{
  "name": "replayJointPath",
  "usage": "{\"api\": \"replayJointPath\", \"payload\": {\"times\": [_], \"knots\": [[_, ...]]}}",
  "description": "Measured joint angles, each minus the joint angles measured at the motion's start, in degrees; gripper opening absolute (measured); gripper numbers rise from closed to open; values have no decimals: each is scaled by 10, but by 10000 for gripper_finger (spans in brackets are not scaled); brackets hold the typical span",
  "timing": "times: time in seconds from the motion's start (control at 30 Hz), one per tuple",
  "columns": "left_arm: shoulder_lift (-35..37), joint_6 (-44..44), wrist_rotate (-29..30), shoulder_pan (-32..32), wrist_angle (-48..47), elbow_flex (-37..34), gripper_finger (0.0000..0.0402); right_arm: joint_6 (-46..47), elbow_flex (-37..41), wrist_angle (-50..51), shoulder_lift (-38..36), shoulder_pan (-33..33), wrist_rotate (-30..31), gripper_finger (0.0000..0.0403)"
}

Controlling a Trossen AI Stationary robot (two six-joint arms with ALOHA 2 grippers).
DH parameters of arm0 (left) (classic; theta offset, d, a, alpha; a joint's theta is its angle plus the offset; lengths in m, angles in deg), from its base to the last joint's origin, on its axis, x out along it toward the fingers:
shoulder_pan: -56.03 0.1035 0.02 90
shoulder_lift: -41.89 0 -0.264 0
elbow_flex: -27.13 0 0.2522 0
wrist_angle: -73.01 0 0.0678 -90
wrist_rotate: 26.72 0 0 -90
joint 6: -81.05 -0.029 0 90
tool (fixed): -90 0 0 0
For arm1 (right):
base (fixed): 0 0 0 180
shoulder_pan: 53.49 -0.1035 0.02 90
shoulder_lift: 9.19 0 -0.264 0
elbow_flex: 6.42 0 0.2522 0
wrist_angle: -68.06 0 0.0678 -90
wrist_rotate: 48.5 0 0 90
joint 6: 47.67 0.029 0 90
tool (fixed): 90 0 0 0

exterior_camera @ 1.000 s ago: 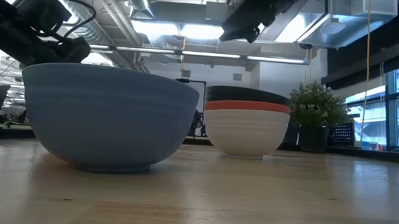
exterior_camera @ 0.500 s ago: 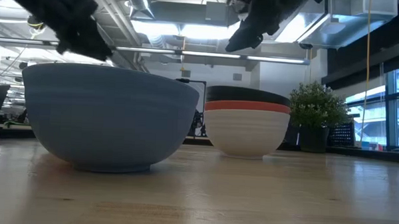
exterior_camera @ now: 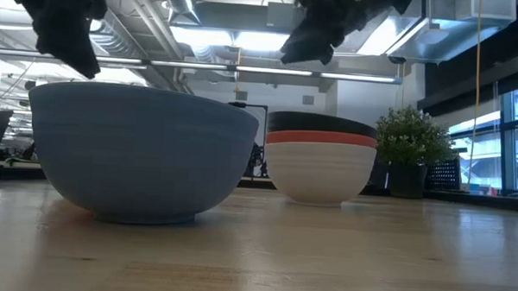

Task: Nest bowls inside each other
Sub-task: Stack the red bowl on top of the black bowl

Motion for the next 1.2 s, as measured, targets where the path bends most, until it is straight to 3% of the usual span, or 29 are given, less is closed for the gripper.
{"api": "replayJointPath", "payload": {"times": [0.13, 0.3, 1.0, 1.2], "knots": [[-13, -16, -10, 10, 11, -4, 149, 11, 0, -31, 0, 9, 0, 186], [-50, 8, -70, 29, 11, -4, 149, 10, 0, -33, 0, 16, 0, 186], [-224, 12, -80, 97, 12, -5, 149, 5, 0, -30, -4, 30, -56, 186], [-259, -20, -99, 129, 71, -5, 149, -5, 0, -30, -4, 30, -57, 186]]}}
